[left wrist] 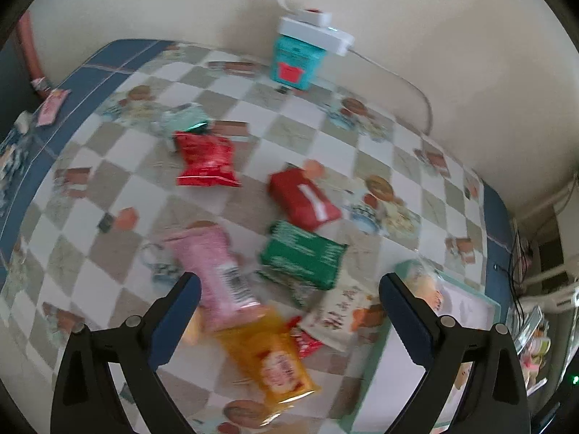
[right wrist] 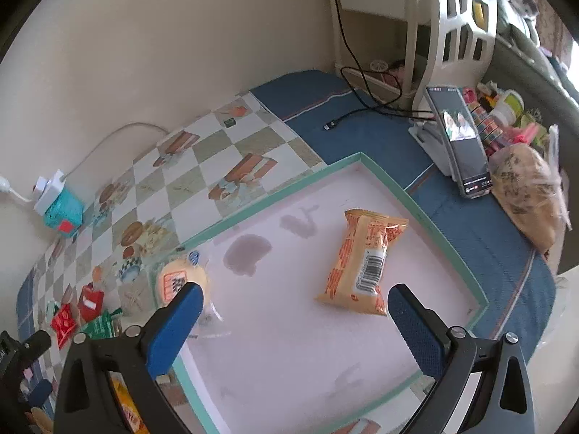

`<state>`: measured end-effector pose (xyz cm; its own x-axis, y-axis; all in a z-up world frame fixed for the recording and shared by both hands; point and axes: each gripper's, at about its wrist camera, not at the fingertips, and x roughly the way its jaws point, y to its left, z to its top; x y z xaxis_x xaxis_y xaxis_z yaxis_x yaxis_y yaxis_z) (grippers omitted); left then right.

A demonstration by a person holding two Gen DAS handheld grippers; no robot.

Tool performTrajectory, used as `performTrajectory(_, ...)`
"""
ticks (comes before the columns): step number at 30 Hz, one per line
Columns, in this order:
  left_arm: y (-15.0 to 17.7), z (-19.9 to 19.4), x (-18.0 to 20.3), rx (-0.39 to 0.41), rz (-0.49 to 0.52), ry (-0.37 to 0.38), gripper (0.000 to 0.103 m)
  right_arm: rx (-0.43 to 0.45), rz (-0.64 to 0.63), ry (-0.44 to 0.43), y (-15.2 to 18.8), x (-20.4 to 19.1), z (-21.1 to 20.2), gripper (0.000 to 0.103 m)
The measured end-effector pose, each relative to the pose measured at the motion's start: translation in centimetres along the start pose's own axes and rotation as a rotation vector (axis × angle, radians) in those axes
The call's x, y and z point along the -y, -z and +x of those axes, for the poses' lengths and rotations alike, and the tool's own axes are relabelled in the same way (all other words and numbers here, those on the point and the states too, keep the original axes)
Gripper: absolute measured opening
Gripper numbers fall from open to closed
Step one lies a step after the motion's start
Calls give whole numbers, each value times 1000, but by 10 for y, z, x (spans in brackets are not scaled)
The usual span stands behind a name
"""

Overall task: Organize snacks
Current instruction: 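Open the right gripper to drop the pack in the tray while the left releases the bun there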

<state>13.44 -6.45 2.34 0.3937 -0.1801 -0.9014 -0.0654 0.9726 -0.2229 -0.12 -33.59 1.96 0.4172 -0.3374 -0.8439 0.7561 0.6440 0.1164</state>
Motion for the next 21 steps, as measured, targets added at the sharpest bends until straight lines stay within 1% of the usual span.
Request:
performTrajectory(4,5,-6,-20,3,-25,-16,99,10,-21,-52,10,-6,-16,103)
performTrajectory(8,13,-16,-36,14,-27,-38,99,17,-65,-79,25,-17,-32,103)
performTrajectory(11,17,-28,-49,34,-39,-32,99,25,-69,-122,35,-24,-44,103)
performTrajectory(13,19,-35,-57,51,-53,-30,99,46,-93,-141,41,-32,-55,103)
performTrajectory(17,23,-45,-73,73,-99,-16,99,76,-156,-161,58,-50,-71,103)
performTrajectory(21,28,-51,-90,77,-134,-16,99,76,-208,-173,74,-65,-78,103)
